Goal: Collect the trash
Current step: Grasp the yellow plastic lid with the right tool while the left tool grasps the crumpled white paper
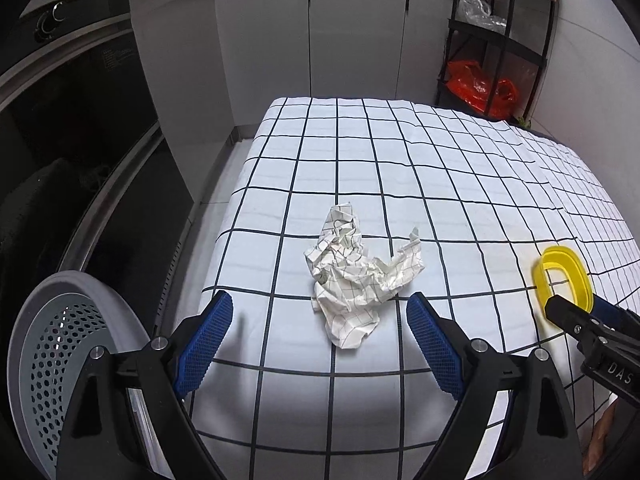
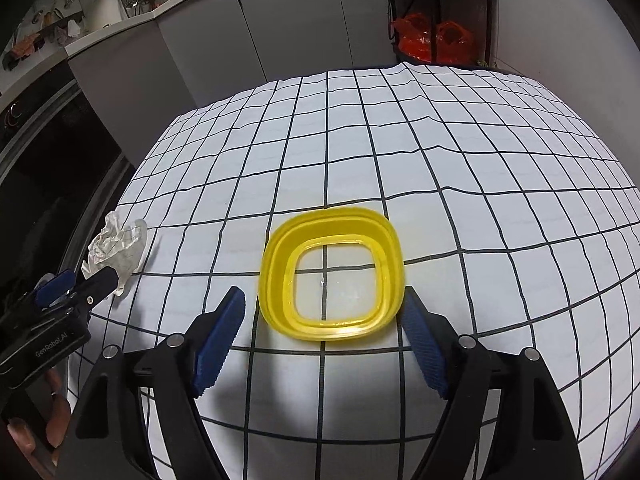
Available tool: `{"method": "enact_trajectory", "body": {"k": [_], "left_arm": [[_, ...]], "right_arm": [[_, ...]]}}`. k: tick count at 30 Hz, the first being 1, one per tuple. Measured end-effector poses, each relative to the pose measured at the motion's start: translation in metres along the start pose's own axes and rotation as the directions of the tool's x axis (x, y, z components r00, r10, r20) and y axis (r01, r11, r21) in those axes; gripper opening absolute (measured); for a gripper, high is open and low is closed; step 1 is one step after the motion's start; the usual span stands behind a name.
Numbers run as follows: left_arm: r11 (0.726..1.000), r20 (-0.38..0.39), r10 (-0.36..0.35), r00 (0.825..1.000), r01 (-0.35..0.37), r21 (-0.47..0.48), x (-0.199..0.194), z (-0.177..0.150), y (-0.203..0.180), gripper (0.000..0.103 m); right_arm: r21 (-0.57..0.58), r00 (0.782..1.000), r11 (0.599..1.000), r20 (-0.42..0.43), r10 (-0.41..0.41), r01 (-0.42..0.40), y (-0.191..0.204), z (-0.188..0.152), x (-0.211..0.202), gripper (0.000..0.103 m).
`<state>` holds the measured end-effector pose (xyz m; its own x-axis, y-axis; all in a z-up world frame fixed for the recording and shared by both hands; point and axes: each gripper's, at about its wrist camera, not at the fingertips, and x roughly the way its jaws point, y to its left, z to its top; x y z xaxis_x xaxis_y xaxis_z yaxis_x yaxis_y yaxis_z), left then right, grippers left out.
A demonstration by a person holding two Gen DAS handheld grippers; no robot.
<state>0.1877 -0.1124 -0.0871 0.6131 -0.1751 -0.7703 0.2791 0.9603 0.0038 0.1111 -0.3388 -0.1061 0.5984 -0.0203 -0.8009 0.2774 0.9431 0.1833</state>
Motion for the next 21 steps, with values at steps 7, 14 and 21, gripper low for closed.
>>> {"method": "enact_trajectory", "body": {"k": [7,14,21], "left_arm": [[1.0,-0.011,0.0,1.0,0.0,-0.012,0.011,0.006,-0.001,0.087],[1.0,-0.014,-0.016,1.0,0.016,-0.012,0.015,0.011,-0.005,0.087],[1.0,-0.024,-0.018,1.0,0.018,-0.007,0.021,0.015,-0.01,0.087]], "right_arm": [[-0.012,1.0,1.0,0.006,-0.02,0.02,0.007,0.002,0.003,0.076],[-0.03,0.999,0.999,0.015,-0.036,0.037,0.011,0.003,0.006,0.076],[-0.076,0.999,0.996,0.018,-0.041,0.042,0.022,0.0,0.007,0.074]]}}
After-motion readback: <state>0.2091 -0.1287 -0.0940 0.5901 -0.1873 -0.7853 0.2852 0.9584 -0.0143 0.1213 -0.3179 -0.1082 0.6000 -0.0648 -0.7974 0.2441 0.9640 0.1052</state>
